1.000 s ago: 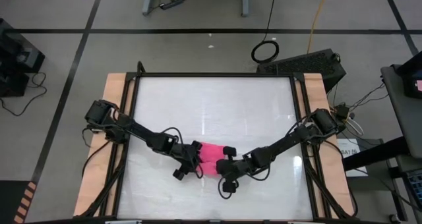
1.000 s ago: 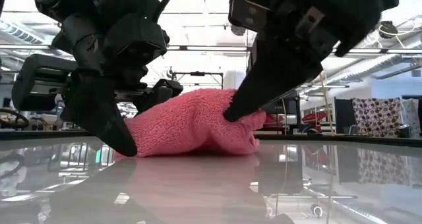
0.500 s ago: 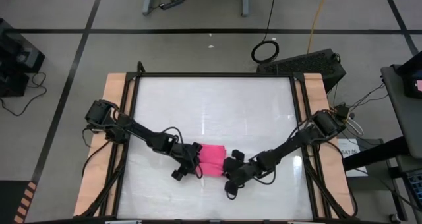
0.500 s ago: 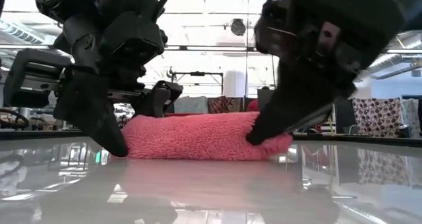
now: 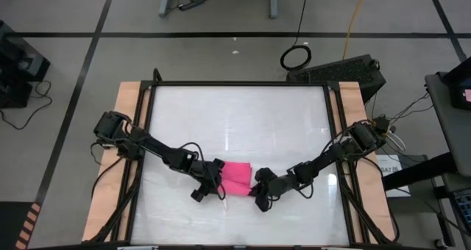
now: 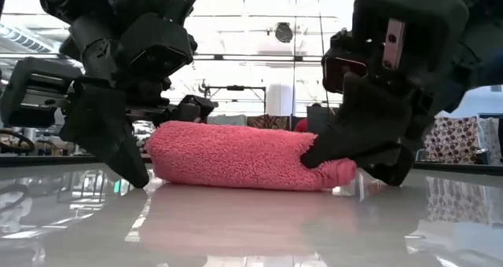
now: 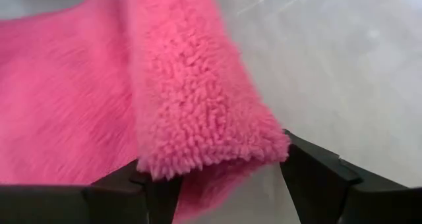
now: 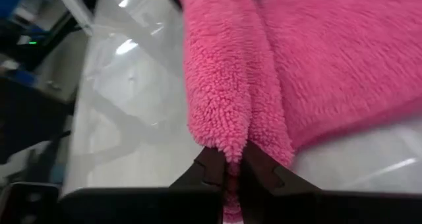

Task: Roll towel
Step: Roll the pink towel

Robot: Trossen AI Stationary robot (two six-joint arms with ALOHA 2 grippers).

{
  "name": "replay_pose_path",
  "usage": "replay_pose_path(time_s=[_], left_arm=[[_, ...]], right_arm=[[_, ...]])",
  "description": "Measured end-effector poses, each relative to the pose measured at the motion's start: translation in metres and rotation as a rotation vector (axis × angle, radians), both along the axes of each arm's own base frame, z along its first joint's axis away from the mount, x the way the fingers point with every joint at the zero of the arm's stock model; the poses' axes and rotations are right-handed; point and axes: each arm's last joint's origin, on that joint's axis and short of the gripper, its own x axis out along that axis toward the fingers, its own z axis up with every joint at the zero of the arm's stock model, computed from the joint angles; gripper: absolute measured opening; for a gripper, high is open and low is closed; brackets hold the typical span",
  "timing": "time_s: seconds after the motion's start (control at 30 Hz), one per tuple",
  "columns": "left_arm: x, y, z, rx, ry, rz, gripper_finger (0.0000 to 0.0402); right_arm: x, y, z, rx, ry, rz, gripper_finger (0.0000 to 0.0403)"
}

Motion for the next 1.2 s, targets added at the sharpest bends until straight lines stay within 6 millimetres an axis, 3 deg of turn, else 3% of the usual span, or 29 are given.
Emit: replay_pose_path(time_s=[0.4, 0.7, 0.87, 1.2], left_arm=[[-0.014, -0.011, 0.028, 0.305, -0.133, 0.033, 0.0237], [-0.027, -0.039, 0.038, 0.444, -0.239, -0.024, 0.0237], [-0.026, -0.049, 0.034, 0.446, -0.271, -0.07, 0.0237], [-0.01, -0.03, 0.0, 0.439, -0.158, -0.056, 0.0238]], right_arm=[[0.012, -0.017, 0.005, 0.148, -0.02, 0.068, 0.0011], [0.015, -0.024, 0.005, 0.193, 0.0, 0.075, 0.0013], [0.016, -0.027, 0.005, 0.208, 0.007, 0.06, 0.0013], [0.016, -0.028, 0.005, 0.214, 0.006, 0.056, 0.0013]])
